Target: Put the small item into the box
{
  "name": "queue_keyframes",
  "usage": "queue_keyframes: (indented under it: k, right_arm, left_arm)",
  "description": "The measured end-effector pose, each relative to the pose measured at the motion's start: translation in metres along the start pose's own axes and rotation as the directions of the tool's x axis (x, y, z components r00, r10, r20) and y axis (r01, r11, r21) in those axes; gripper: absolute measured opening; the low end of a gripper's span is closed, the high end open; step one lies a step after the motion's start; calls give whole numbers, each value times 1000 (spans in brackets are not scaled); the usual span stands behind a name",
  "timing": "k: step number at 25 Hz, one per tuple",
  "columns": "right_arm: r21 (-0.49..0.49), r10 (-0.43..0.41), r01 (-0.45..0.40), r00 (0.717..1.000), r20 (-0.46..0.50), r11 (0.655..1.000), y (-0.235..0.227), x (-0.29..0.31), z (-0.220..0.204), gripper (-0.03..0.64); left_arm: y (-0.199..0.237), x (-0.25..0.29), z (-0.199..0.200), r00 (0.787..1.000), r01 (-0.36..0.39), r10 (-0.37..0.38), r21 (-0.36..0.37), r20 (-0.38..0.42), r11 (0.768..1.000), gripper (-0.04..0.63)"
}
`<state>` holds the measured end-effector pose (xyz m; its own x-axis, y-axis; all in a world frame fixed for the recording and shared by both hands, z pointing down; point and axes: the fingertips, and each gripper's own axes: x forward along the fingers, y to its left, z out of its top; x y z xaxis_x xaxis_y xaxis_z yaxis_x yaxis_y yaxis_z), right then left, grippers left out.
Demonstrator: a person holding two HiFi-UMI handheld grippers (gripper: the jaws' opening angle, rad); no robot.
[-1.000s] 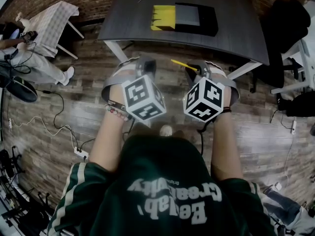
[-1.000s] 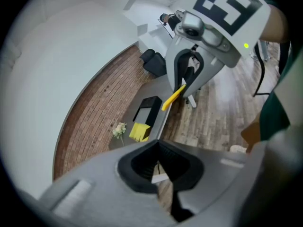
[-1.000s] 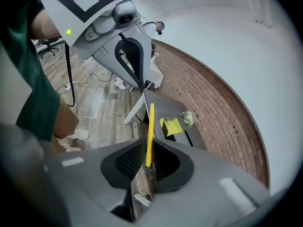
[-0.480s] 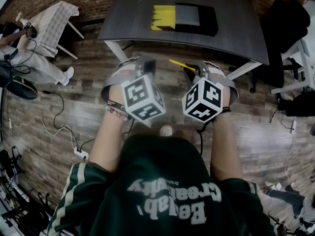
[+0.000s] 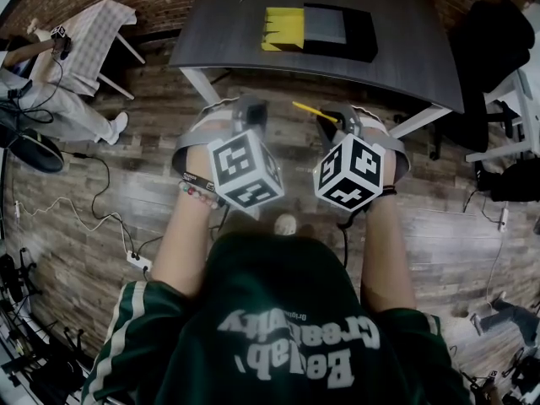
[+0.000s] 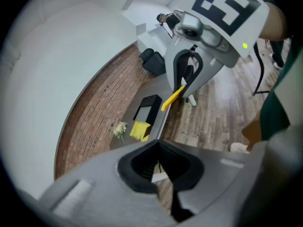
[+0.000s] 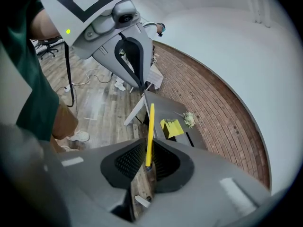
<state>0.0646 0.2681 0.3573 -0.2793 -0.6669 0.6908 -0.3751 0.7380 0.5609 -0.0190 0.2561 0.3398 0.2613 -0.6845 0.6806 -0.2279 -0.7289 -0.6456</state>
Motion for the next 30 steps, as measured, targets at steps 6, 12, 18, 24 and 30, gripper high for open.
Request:
queue_keyframes:
  k: [6,12,18,24,30]
  right_arm:
    - [-4,3,-3,1000,2,1000,0,2,2,51]
    - [-4,7,-7,1000,7,1000,1,0,0,51]
    - [-18,10,-10,1000,11,1000,0,6,7,51]
    - [-20,15,-15,1000,5,1000,-7,20,12,51]
    - [-19,21,-21,1000,-9,1000,-22,43,17,51]
  left_arm:
    - [3,0,-1,1000,-11,11,6,-7,1000,3]
    - [9,-4,0,999,-31,31,1,-13,1000,3]
    - [16,-1,-5,999,-38,38,-8,-13,999,3]
    - [28,8,-13,999,-38,38,-18,-5,999,3]
    - [48,28,-24,999,-35,35,-25,-5,999,3]
